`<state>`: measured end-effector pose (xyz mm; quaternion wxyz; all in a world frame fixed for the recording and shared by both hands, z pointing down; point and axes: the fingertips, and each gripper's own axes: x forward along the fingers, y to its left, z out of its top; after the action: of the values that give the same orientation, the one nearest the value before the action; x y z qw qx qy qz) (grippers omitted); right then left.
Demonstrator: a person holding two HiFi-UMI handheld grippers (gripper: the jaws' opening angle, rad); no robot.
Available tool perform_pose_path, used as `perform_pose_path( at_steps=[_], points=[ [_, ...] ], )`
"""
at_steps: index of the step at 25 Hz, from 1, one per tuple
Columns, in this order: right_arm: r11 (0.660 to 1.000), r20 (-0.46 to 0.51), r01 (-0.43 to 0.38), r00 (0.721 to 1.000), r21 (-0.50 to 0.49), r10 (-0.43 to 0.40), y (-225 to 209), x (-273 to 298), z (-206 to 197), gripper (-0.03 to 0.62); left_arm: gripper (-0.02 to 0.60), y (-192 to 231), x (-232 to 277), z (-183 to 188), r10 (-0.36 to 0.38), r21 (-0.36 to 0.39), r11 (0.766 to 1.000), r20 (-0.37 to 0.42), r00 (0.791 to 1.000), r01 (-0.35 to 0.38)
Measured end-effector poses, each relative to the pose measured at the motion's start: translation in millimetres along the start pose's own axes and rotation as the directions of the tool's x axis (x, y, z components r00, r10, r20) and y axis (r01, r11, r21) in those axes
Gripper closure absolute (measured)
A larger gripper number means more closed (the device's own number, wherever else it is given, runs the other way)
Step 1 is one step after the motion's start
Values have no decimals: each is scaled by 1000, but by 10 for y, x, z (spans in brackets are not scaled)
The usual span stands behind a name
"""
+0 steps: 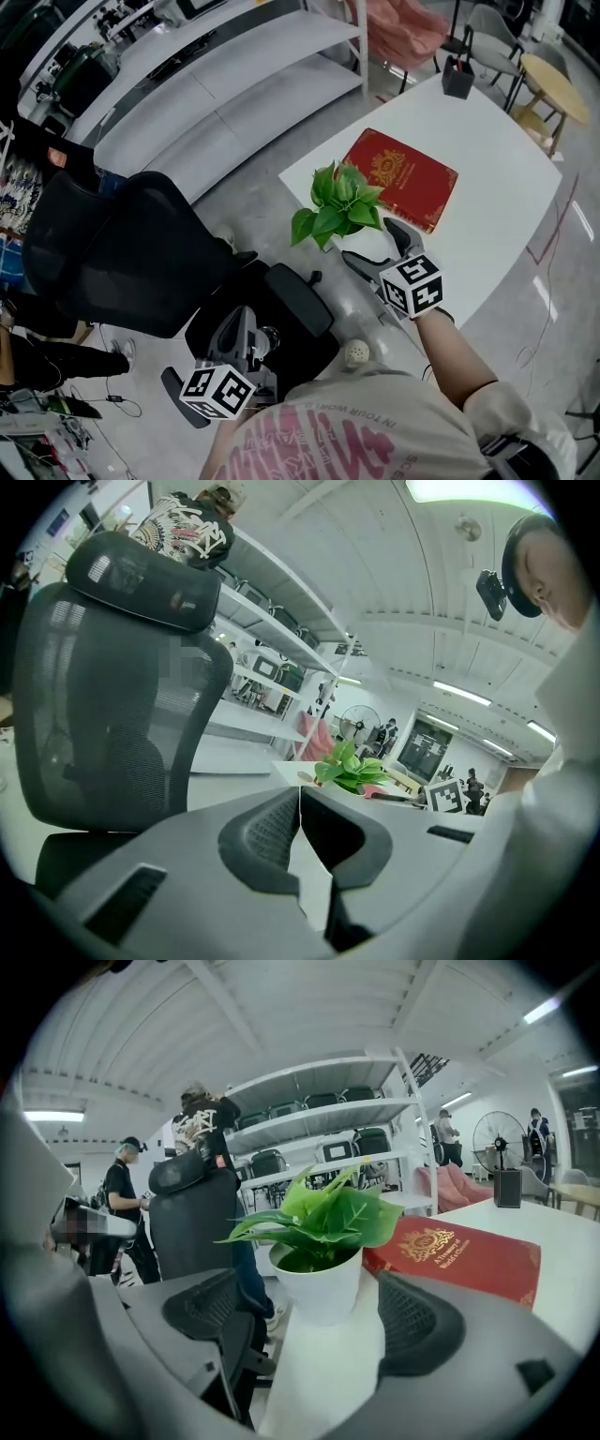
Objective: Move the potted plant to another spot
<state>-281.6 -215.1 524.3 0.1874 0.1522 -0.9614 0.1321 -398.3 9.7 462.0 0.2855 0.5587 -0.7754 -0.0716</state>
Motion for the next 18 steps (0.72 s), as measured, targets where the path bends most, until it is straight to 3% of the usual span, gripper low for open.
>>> perform_pose_path(
  at_steps=[12, 18],
  points=[
    [997, 44, 14, 999, -75, -11, -75, 327, 119, 12, 557, 128, 21, -64, 31, -36, 999, -14, 999, -31],
    [996, 38, 6, 999, -86, -2, -127, 542, 148, -3, 557, 198, 17, -68, 52, -49, 997, -8, 999, -52]
  ],
)
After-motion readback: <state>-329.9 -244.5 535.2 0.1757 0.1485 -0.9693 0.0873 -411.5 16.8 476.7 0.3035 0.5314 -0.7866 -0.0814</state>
